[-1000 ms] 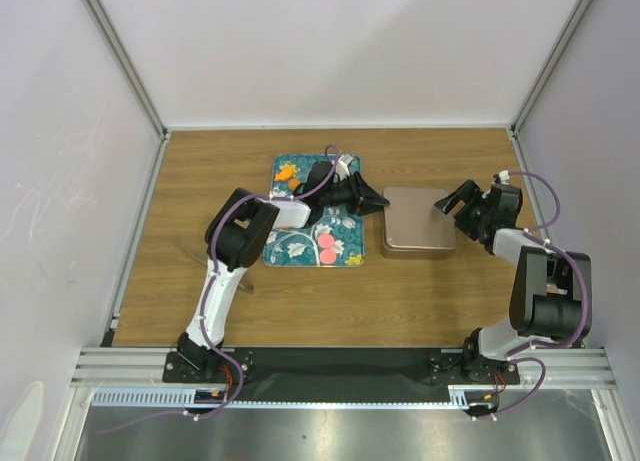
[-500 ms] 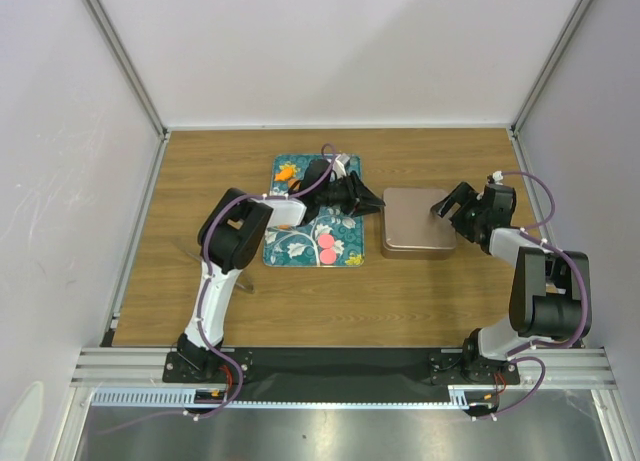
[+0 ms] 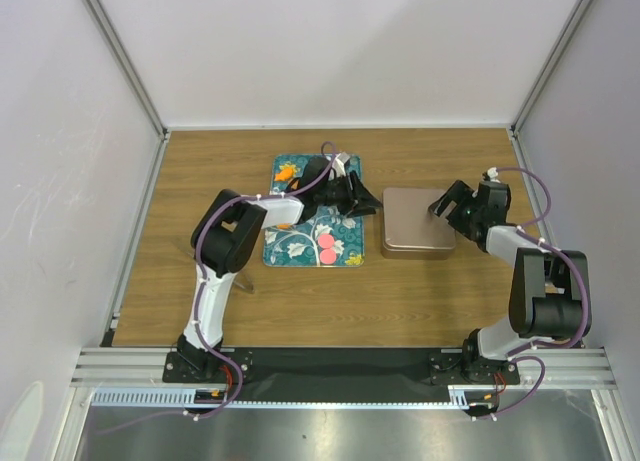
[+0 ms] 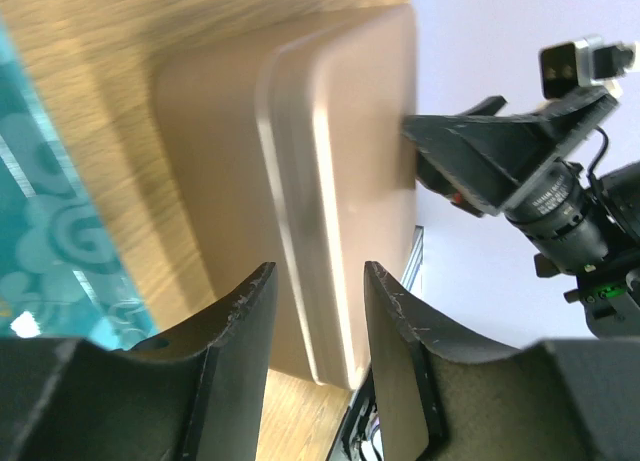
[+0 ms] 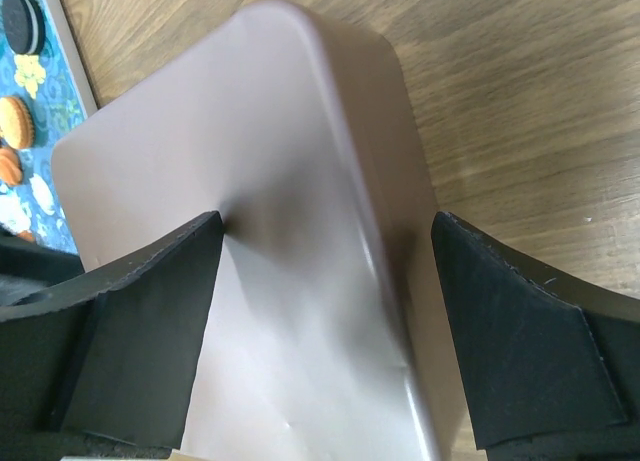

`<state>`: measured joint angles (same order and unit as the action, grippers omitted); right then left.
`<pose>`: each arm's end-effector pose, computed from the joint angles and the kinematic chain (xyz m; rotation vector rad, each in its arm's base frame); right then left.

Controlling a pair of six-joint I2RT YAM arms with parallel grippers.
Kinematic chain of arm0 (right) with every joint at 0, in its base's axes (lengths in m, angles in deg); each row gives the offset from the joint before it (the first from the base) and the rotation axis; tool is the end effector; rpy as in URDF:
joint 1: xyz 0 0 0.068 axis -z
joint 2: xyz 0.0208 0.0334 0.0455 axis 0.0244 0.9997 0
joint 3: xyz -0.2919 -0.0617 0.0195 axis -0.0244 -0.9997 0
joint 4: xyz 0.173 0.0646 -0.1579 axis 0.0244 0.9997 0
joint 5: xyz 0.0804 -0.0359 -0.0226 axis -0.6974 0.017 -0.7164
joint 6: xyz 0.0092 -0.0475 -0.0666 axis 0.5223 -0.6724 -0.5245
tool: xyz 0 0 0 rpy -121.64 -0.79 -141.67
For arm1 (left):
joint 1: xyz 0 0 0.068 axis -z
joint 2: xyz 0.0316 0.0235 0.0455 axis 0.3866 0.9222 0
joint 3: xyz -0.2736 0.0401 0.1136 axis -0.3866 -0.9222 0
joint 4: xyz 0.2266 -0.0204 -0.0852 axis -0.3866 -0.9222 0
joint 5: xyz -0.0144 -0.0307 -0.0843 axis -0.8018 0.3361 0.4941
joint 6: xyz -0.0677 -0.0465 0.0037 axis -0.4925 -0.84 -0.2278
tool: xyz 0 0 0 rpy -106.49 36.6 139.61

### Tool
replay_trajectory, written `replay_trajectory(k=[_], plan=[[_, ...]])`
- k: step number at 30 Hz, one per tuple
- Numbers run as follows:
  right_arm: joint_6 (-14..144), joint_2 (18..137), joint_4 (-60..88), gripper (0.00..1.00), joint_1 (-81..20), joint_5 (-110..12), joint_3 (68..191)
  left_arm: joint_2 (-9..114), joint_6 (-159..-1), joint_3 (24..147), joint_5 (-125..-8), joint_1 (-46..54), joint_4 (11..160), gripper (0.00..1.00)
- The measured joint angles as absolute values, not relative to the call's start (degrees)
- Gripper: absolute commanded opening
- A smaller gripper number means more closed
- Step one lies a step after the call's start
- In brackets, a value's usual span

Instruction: Pack the cookies

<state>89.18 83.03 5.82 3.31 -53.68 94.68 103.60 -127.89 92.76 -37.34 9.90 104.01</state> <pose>0.3168 -0.0107 0.1945 0.5803 2.1928 0.4887 0.4039 -0.3104 0.1644 -0.0673 2.3642 -1.5778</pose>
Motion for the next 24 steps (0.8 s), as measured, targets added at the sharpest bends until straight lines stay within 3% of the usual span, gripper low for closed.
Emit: replay_trajectory(k=[24], plan=[[84.43,82.16,10.28,0.92,-3.09,-46.75,97.54,99.62,-118.54,92.02,-44.02,14.23,94.68,0.48]])
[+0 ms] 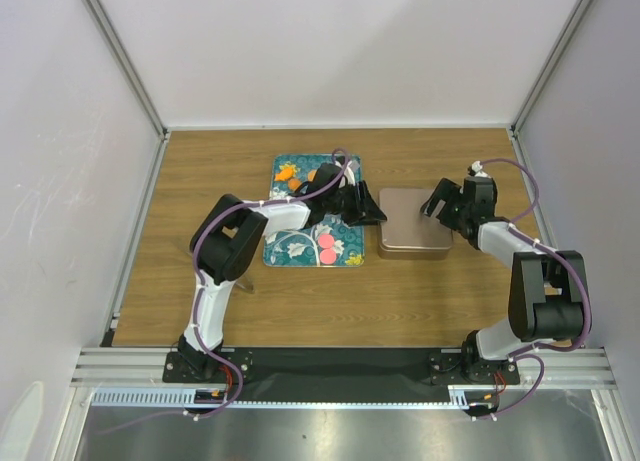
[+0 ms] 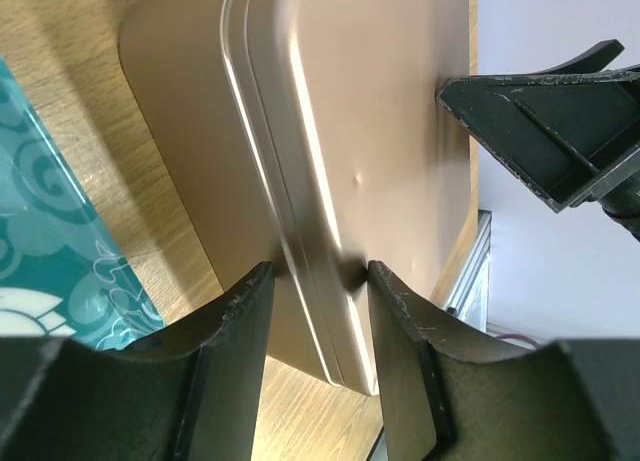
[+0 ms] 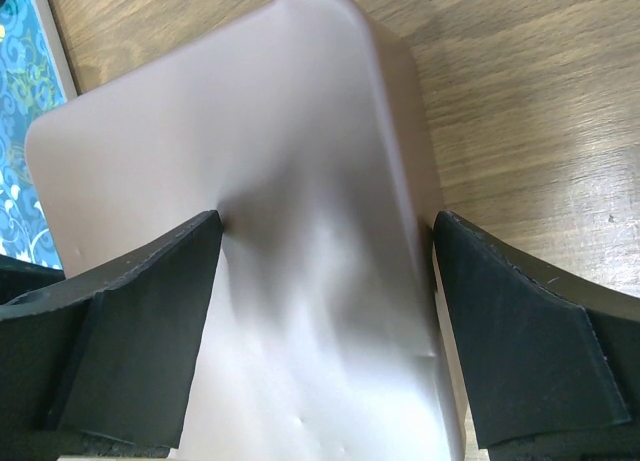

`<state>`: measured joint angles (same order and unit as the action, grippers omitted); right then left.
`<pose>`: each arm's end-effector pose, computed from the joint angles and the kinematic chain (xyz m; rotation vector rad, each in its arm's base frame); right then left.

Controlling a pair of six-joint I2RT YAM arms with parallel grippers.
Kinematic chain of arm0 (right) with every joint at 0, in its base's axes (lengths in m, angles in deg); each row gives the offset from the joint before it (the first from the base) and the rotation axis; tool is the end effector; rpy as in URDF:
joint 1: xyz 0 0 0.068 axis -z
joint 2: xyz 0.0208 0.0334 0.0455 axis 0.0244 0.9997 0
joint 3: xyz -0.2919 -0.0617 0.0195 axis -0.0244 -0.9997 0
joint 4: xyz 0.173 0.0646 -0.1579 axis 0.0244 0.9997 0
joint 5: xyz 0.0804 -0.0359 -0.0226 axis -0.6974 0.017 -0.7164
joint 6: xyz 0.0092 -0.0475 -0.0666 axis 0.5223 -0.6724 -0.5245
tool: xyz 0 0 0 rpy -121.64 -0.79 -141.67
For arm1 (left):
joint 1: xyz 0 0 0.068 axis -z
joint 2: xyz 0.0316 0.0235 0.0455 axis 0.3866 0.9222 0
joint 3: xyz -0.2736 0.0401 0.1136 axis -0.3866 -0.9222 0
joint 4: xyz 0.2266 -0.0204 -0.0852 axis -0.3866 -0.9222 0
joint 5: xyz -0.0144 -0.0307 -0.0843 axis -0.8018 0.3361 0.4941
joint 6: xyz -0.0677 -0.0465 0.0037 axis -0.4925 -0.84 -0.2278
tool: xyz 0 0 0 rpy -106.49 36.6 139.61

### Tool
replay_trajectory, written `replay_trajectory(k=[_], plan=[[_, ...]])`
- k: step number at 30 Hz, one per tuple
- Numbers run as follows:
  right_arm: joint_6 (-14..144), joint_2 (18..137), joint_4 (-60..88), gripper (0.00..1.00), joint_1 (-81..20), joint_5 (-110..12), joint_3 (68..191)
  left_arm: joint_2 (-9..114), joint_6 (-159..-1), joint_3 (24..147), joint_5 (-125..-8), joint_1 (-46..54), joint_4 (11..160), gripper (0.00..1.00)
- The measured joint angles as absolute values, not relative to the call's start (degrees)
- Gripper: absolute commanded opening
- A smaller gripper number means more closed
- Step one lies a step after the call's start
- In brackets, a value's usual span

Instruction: Pack the cookies

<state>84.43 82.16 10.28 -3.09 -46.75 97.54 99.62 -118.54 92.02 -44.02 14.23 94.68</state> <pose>0.3192 0.0163 0.2052 0.4325 2.2350 0.3668 0.3732 -0.3268 0.1726 0.0815 2.4215 -1.3836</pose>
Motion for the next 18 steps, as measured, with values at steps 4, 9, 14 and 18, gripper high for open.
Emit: replay_trajectory(k=[4,9,14,18], plan=[[83.91,82.22,10.7,0.93,-3.86,-45.82,97.89,99.16,-118.54,91.23,-44.5,14.4,95.09,0.48],[83.21,82.66,11.57,0.93,-4.82,-44.31,98.79,99.12,-118.58,90.73,-44.64,14.45,95.94,0.46],[82.4,82.83,12.57,0.94,-6.3,-41.84,99.68,99.12,-118.56,90.73,-44.72,14.47,95.94,0.43],[81.22,82.86,13.41,0.95,-8.03,-39.28,100.08,99.12,-118.17,90.73,-45.49,14.64,95.57,0.41]])
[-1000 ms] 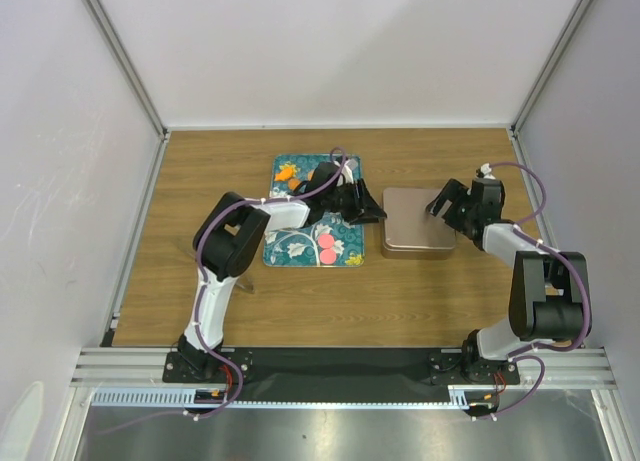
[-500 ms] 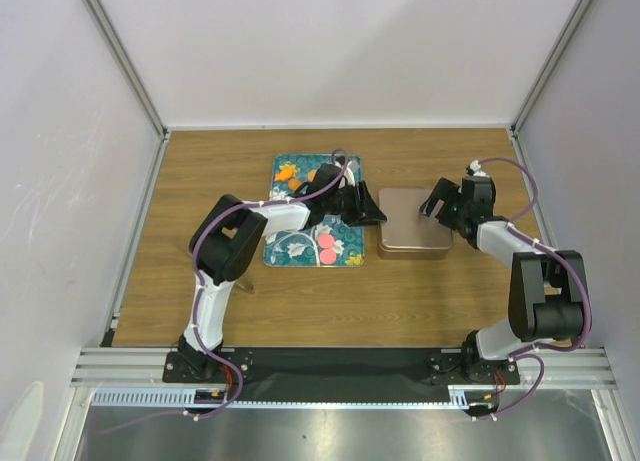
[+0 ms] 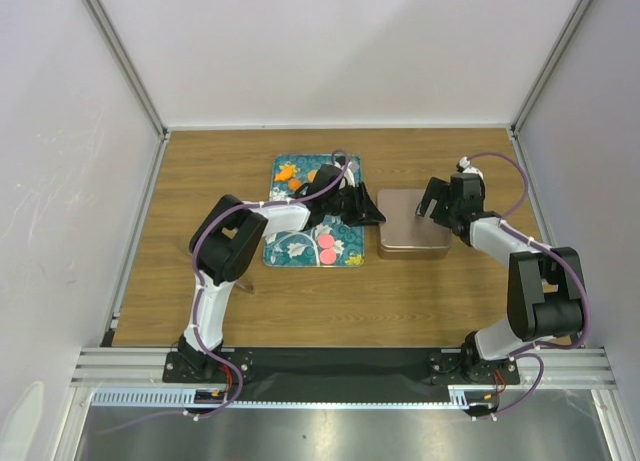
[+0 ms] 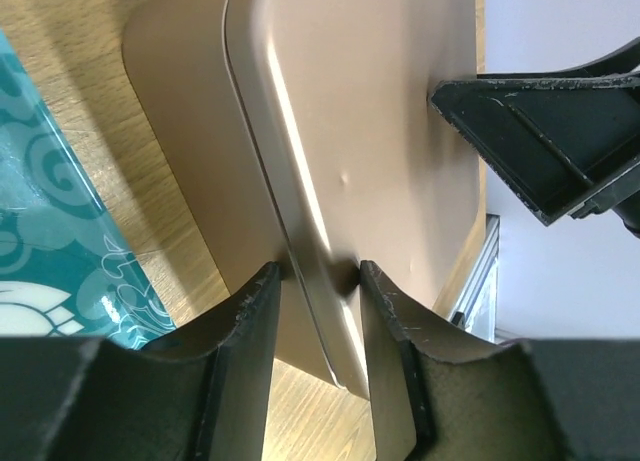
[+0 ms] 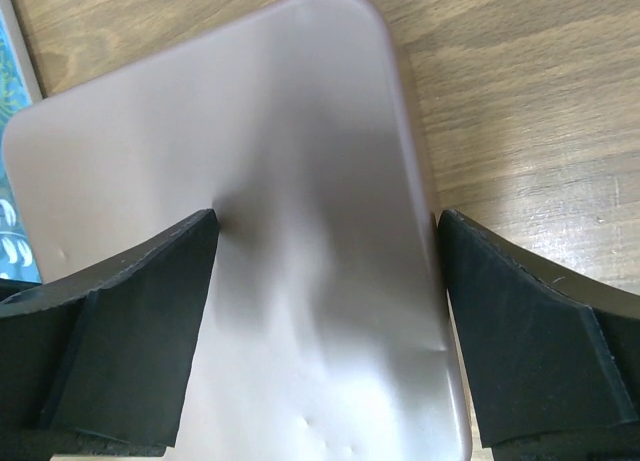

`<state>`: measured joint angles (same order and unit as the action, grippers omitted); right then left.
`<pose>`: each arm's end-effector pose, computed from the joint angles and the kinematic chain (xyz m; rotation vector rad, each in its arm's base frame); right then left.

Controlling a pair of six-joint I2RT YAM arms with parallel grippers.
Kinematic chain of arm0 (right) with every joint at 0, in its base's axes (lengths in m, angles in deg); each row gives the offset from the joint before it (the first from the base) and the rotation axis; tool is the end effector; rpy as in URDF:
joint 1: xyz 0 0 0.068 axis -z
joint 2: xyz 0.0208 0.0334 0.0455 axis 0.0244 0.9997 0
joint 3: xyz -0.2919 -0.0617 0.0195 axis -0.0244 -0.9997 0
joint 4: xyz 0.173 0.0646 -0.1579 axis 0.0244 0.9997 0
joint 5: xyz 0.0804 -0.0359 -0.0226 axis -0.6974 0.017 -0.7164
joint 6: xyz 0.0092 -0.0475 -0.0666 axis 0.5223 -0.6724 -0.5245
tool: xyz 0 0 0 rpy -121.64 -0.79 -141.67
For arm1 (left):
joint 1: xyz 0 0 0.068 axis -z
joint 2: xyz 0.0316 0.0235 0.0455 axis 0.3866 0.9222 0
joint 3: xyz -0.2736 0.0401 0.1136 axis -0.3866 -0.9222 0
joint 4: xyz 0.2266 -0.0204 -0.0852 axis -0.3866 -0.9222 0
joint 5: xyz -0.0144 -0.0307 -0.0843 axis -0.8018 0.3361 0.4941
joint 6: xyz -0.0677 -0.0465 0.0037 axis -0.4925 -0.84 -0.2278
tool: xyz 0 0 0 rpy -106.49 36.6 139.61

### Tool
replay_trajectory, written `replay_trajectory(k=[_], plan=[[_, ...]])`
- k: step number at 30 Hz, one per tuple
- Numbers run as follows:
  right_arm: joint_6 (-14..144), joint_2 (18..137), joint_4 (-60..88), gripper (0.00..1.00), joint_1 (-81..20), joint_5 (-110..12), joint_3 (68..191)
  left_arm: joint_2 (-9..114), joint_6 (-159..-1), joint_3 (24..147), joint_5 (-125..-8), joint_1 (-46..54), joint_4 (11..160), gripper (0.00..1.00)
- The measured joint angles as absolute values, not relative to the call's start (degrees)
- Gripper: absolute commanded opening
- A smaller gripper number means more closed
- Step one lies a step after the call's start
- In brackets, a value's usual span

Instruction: Pack the cookies

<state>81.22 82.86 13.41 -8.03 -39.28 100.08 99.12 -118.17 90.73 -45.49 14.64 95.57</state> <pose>0.3226 0.0350 0.2095 0.3435 2.2607 0.2318 0.3696 -0.3265 0.1708 0.0805 2.4141 -1.3591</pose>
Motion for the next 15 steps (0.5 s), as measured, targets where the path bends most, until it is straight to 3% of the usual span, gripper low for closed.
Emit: replay_trajectory(k=[15], plan=[[80.87,83.6,12.99,0.95,-9.56,-36.2,100.58,99.12,-117.75,90.62,-46.84,14.86,95.44,0.35]])
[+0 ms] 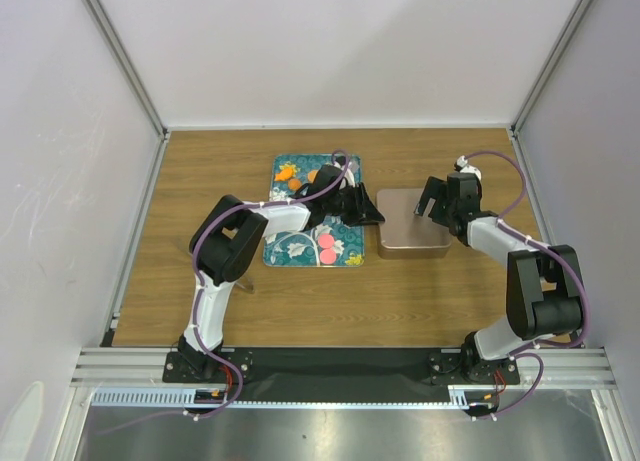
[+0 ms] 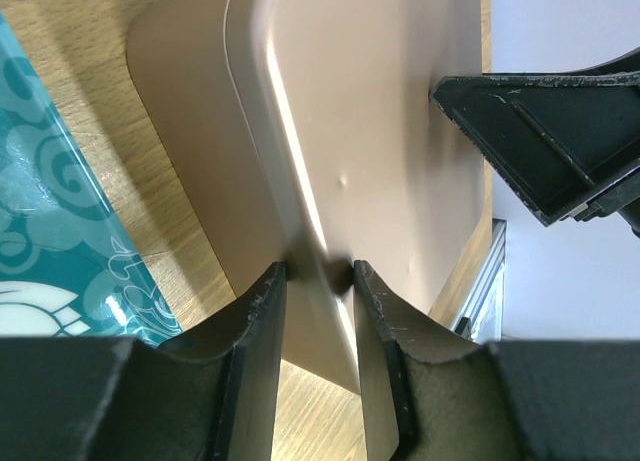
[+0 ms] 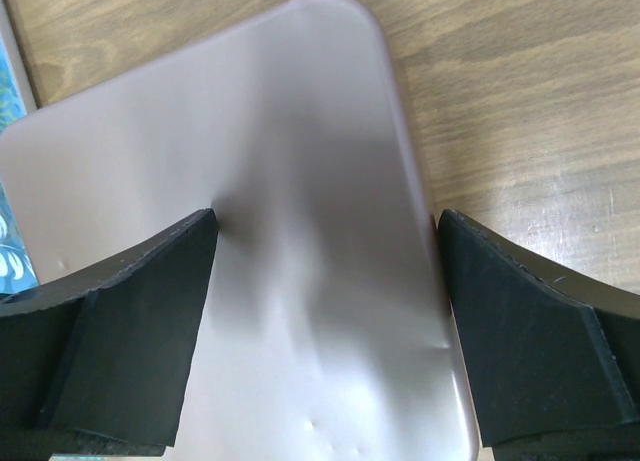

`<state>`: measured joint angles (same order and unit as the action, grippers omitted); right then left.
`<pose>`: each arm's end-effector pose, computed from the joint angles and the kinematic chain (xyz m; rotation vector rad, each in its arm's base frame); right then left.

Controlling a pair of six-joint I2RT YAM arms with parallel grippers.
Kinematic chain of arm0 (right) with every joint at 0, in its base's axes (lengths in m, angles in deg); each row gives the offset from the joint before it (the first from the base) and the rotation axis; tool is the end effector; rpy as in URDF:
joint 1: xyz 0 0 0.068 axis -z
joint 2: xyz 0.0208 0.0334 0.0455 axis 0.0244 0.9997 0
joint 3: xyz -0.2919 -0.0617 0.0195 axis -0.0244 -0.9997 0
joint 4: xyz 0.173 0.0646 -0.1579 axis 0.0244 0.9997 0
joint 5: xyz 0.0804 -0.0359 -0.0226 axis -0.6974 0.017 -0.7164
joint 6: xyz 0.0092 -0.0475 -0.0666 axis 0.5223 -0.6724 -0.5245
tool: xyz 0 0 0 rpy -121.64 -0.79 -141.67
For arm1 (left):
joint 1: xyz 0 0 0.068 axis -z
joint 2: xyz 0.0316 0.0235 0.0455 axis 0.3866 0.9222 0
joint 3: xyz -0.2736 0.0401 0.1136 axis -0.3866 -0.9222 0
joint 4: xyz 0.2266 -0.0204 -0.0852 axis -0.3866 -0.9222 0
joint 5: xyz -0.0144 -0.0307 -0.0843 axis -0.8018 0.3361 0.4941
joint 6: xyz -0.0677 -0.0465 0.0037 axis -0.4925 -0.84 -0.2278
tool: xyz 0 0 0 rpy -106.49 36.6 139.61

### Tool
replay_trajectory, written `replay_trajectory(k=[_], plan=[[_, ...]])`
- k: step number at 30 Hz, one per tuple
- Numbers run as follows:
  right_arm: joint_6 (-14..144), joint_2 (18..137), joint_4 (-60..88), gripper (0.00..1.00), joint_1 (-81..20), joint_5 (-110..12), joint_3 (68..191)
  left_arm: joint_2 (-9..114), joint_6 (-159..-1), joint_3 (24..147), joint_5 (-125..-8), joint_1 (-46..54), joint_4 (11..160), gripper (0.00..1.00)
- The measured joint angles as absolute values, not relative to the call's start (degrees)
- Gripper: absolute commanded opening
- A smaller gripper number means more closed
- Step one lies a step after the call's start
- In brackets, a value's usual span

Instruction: Pack the cookies

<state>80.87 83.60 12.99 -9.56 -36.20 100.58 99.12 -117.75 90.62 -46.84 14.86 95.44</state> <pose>0.3255 0.0403 0.2093 0.3332 2.2521 0.1834 0.3693 -0.3268 0.1695 0.0760 2.4123 -1.3323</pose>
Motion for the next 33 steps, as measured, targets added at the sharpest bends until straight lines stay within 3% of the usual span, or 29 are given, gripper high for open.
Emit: replay_trajectory(k=[10,18,33], plan=[[84.54,82.77,5.14,0.91,-3.22,-46.6,94.77,98.94,-117.75,90.58,-47.76,15.34,95.44,0.36],[85.9,81.22,7.68,0.87,-0.42,-51.06,94.2,98.94,-117.36,91.21,-48.39,15.69,94.28,0.43],[87.78,81.22,21.03,0.89,2.24,-54.21,110.48,98.66,-109.67,102.45,-52.29,15.56,81.52,0.51]])
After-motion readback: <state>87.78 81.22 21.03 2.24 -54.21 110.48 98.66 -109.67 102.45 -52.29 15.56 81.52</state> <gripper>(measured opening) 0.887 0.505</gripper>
